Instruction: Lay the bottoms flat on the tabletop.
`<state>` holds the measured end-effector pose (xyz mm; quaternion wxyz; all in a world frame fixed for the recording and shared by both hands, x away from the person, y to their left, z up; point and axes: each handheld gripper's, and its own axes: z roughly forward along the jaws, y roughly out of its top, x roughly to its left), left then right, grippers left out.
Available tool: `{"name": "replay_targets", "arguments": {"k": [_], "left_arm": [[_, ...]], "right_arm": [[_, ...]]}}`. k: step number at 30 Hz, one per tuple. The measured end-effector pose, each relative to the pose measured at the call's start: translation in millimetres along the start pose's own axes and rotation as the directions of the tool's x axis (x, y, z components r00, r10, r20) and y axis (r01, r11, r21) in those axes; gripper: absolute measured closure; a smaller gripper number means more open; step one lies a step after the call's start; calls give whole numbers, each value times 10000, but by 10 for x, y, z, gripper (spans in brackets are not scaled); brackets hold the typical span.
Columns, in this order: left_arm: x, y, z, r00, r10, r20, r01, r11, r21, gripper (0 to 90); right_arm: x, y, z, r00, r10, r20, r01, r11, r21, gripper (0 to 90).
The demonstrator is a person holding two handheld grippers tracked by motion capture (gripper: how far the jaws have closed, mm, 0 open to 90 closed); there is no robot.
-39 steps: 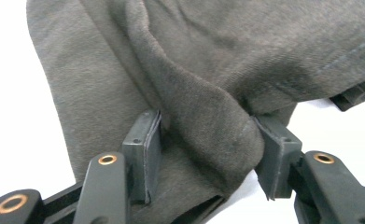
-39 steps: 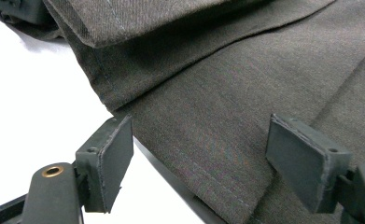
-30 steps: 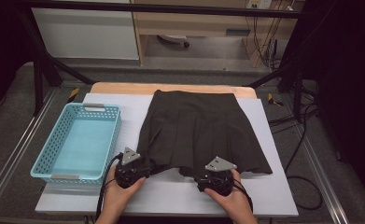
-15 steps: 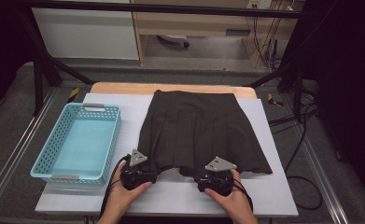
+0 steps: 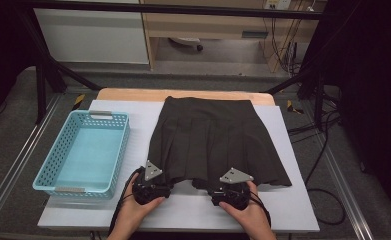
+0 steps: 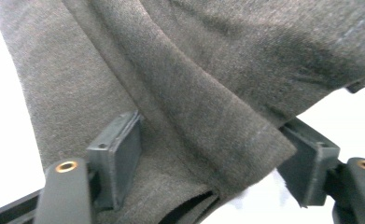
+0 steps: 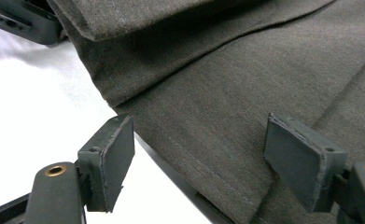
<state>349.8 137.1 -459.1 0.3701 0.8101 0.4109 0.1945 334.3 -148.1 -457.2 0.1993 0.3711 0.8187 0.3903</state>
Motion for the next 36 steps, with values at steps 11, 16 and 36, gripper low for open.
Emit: {"name": "replay_targets", "arguments": {"k": [11,16,36], "left_arm": [[14,15,15,9985,11,-542,-22,9998,-202,645],[48,16,13,9988,-128,-483,114,9995,-286,754],[253,-45,-153,9995,-172,-247,168,9997,-158,831]], "right_arm": [[-33,1,-17,10000,83,36,-82,10000,-41,253],[-63,6,-39,9998,153,104,-151,9998,-136,259],[-726,13,-499,9746,1357,1783,-1276,9902,-562,241]]}}
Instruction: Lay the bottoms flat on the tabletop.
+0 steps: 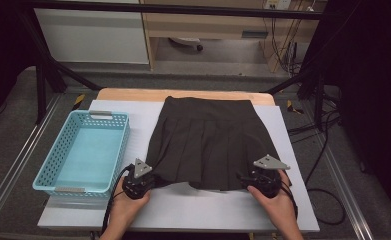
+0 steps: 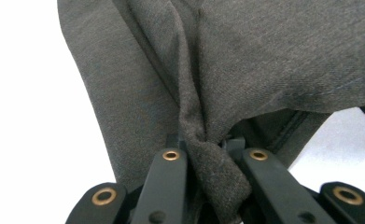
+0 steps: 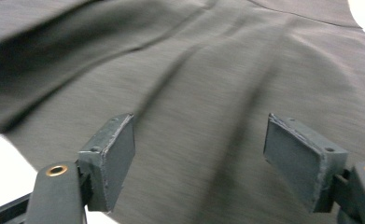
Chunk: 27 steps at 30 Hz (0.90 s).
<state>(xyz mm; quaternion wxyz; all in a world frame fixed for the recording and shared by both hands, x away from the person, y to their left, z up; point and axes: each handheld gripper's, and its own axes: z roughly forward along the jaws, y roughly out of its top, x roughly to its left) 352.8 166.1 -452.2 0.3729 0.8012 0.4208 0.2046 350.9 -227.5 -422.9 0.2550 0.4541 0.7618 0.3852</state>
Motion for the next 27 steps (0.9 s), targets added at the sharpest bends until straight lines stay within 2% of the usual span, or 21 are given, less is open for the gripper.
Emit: {"name": "replay_targets", "arguments": {"k": [5,8,10,13,18,24,27], "left_arm": [[14,-27,-14,9997,-253,75,254,9996,-96,827],[18,-30,1,9991,-373,175,375,9993,-82,825],[18,-31,13,9989,-425,206,427,9991,-66,823],[7,-31,24,9988,-455,191,457,9989,-108,818],[15,-31,26,9987,-458,242,460,9989,-101,816],[11,-29,31,9990,-399,213,400,9992,-72,810],[12,-30,30,9989,-409,224,411,9991,-74,810]], "right_arm": [[-274,-60,-66,9976,404,568,-426,9984,374,182],[-407,-114,-103,9936,713,874,-749,9964,396,156],[-473,-152,-118,9903,960,1004,-1001,9943,367,145],[-549,-228,-84,9863,1184,1147,-1259,9902,600,106],[-597,-362,46,9834,1424,1126,-1543,9823,1060,92],[-504,-408,109,9871,1350,860,-1449,9820,1211,98],[-466,-405,107,9905,1179,701,-1254,9855,1142,192]]}}
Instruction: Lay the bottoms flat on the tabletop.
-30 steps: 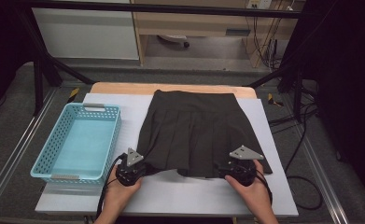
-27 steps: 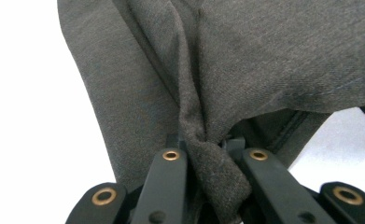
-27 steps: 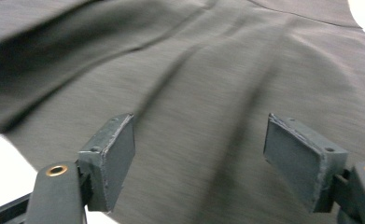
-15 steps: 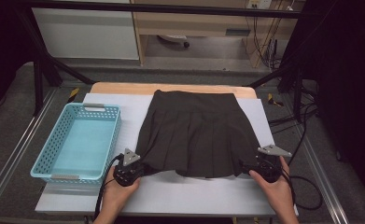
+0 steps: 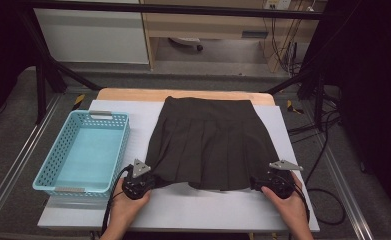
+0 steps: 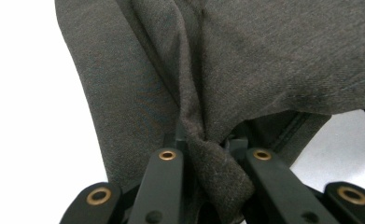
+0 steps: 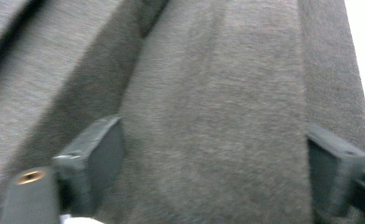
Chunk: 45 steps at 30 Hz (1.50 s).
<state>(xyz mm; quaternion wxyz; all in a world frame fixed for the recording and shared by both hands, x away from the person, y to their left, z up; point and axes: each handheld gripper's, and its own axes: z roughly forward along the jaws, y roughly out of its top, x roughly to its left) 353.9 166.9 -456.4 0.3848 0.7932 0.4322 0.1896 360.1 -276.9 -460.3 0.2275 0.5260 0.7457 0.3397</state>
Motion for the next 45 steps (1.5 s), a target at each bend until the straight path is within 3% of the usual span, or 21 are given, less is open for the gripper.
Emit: {"name": "replay_targets", "arguments": {"k": [1,3,7,9,15,34,45], "left_arm": [[-1,0,0,10000,7,-9,-7,10000,-1,810],[-1,0,0,10000,10,-9,-10,10000,-3,809],[-5,0,3,10000,16,-13,-16,10000,-6,810],[-7,2,6,10000,26,-11,-26,10000,-8,810],[-6,1,6,10000,31,-5,-31,10000,-16,811],[9,8,-18,10000,-6,86,6,10000,-38,814],[35,6,-77,10000,-32,83,32,10000,-90,817]], "right_arm": [[2,0,-1,10000,6,-10,-7,10000,-18,219],[6,-7,-17,9998,-51,-197,47,9998,-201,375],[23,-16,-28,9999,-135,106,139,9992,-363,534],[45,-12,-27,9994,-337,100,341,9986,-413,657],[63,1,-14,9983,-568,93,571,9973,-454,825],[2,16,-63,9989,-436,-139,428,9975,-556,865],[-124,-12,-189,9997,-239,-81,233,9978,-615,867]]}}
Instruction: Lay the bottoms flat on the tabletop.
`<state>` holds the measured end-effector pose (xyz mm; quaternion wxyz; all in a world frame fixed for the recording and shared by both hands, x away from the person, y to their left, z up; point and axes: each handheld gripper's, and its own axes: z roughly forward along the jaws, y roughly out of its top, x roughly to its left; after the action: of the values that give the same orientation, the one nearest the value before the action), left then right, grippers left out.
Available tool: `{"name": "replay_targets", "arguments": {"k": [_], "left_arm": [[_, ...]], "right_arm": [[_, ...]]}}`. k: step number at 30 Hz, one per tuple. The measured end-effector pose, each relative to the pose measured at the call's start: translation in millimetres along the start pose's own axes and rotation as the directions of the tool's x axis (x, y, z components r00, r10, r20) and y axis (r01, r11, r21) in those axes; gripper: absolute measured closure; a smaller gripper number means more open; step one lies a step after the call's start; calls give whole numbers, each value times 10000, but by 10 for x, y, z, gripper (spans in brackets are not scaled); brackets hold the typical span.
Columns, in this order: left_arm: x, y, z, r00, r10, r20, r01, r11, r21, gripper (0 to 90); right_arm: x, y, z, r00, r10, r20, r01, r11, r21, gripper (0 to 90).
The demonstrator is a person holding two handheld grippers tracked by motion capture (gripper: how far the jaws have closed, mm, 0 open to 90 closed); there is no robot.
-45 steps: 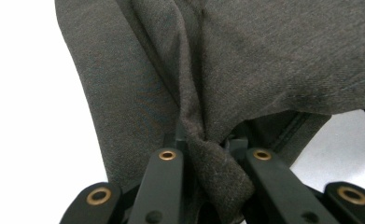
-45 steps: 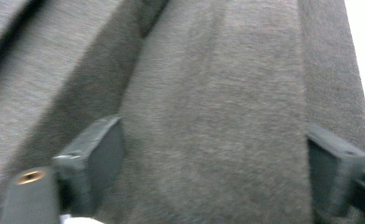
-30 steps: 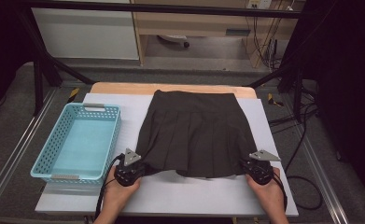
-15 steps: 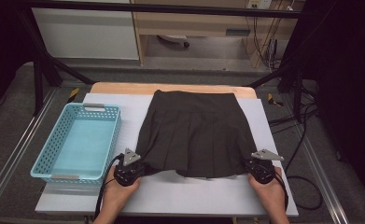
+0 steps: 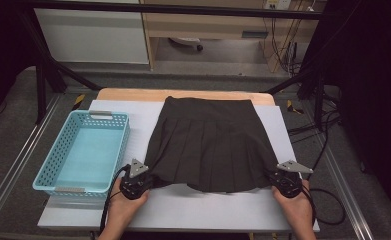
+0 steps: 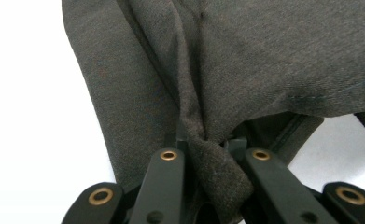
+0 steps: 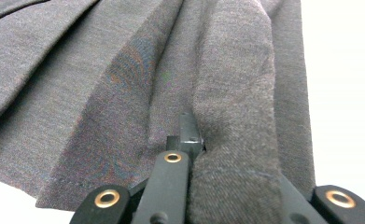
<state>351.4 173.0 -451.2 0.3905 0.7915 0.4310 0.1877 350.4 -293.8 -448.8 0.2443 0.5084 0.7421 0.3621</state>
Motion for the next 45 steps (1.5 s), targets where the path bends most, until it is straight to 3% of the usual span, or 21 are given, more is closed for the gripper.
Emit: {"name": "replay_targets", "arguments": {"k": [9,24,28,30,33,40,45], "left_arm": [[6,-39,-73,9997,248,15,-248,9994,223,817],[-83,-120,-179,9980,533,344,-549,9973,487,812],[-120,-131,-180,9977,528,427,-547,9975,441,773],[-147,-134,-180,9975,526,471,-544,9978,380,716],[-190,-147,-211,9967,611,531,-622,9979,189,613],[-254,-119,-281,9963,434,738,-407,9985,-374,325],[-283,-46,-332,9938,266,1081,-198,9978,-636,213]], "right_arm": [[-89,-26,-115,9994,-323,106,321,9993,207,868],[-215,-130,-396,9984,-448,338,434,9983,390,868],[-183,-177,-358,9989,-452,103,444,9966,691,862],[-162,-202,-320,9992,-371,157,361,9977,565,850],[-157,-227,-310,9997,-232,-106,235,9994,247,763],[-9,-97,-375,9999,-143,38,144,9990,-411,379],[171,84,-368,9999,-139,-94,131,9967,-797,276]]}}
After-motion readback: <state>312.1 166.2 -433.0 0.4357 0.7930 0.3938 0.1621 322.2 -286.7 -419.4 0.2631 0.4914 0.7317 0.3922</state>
